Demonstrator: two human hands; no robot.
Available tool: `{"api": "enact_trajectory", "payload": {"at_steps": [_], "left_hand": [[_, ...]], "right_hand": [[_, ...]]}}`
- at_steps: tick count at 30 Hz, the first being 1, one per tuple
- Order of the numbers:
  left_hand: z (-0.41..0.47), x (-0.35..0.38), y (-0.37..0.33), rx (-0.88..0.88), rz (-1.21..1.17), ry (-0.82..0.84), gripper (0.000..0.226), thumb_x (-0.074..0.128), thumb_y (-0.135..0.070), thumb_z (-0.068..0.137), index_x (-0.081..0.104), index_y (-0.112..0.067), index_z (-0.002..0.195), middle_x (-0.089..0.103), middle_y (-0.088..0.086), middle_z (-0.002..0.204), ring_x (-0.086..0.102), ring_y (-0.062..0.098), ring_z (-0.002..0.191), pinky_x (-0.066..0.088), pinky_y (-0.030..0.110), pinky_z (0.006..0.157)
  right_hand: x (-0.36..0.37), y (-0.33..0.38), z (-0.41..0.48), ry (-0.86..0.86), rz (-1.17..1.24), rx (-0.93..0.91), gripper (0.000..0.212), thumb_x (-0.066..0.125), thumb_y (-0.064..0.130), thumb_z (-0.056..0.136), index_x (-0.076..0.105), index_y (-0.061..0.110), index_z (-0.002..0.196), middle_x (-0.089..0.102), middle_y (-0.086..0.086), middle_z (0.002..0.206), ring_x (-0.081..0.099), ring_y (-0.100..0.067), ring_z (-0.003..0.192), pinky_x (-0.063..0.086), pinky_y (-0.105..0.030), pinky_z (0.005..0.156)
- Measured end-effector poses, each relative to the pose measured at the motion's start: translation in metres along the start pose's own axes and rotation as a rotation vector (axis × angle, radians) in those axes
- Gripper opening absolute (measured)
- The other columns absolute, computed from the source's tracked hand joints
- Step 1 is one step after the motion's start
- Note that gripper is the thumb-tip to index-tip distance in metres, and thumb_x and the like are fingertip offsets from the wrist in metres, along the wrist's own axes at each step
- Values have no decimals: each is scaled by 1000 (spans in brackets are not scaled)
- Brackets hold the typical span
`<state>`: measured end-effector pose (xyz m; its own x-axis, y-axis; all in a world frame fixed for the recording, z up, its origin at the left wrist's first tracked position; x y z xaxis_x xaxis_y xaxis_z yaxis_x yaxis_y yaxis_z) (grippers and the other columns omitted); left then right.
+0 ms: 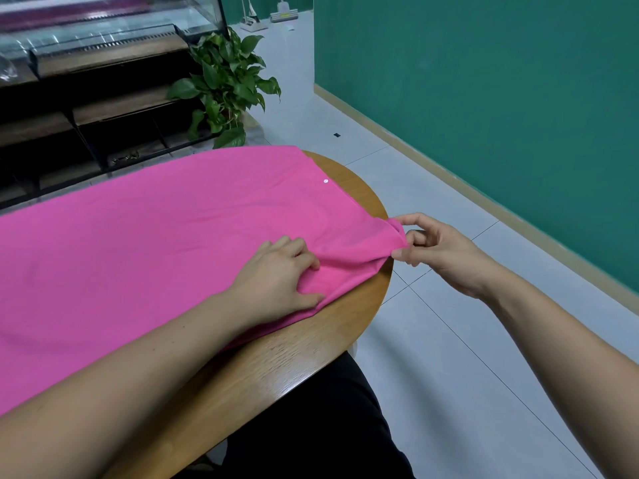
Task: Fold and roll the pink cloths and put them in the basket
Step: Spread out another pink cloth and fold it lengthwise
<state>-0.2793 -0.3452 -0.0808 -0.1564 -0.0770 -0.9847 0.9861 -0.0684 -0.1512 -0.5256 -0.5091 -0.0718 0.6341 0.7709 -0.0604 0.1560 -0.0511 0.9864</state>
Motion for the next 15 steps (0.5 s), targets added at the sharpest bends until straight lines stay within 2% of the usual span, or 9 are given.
{"api": "enact_trajectory", "payload": {"at_steps": [2, 4, 7, 10, 15], "left_hand": [[-1, 0, -3, 22, 9, 3, 51, 63, -69, 82, 66, -34, 119, 58, -12, 109, 51, 13, 104, 43, 37, 90], [-2, 0, -5, 61, -8, -21, 32, 66, -56, 87, 66, -33, 108, 60, -12, 103, 55, 14, 100, 45, 39, 86], [-4, -1, -10, 97, -35, -50, 7, 63, -35, 87, 60, -31, 91, 58, -12, 90, 58, 15, 89, 49, 39, 79], [-5, -5, -9, 40, -181, -62, 7, 65, -24, 84, 60, -29, 87, 59, -13, 84, 58, 7, 78, 52, 36, 75], [-9, -18, -3, -124, -456, -71, 16, 70, -14, 84, 63, -28, 84, 67, -12, 77, 64, 9, 74, 52, 25, 68]], "right_hand": [[1, -1, 1, -17, -67, -9, 47, 87, 15, 83, 69, 18, 126, 57, -9, 87, 53, -19, 81, 45, -33, 81], [1, 0, 0, -69, -118, -28, 50, 91, 21, 81, 67, 23, 125, 58, -4, 88, 52, -21, 82, 49, -36, 82], [3, 2, -4, -113, -292, -83, 57, 96, 28, 75, 62, 34, 121, 59, 2, 94, 53, -17, 80, 50, -36, 73], [3, 3, -7, -154, -401, -143, 64, 98, 29, 73, 56, 35, 121, 63, 3, 106, 56, -12, 85, 51, -41, 75], [6, -7, -13, -171, -526, -156, 64, 99, 28, 72, 54, 34, 117, 63, 19, 111, 57, -9, 94, 51, -31, 81]]}}
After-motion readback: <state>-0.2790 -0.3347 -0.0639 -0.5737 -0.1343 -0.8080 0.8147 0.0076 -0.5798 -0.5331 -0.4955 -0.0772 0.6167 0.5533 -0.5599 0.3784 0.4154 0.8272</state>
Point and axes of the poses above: each hand's wrist, its own z-axis towards the middle knuckle, its own x-axis out of the palm, y = z × x, the point moved 4 cm from there along z, towards the middle knuckle
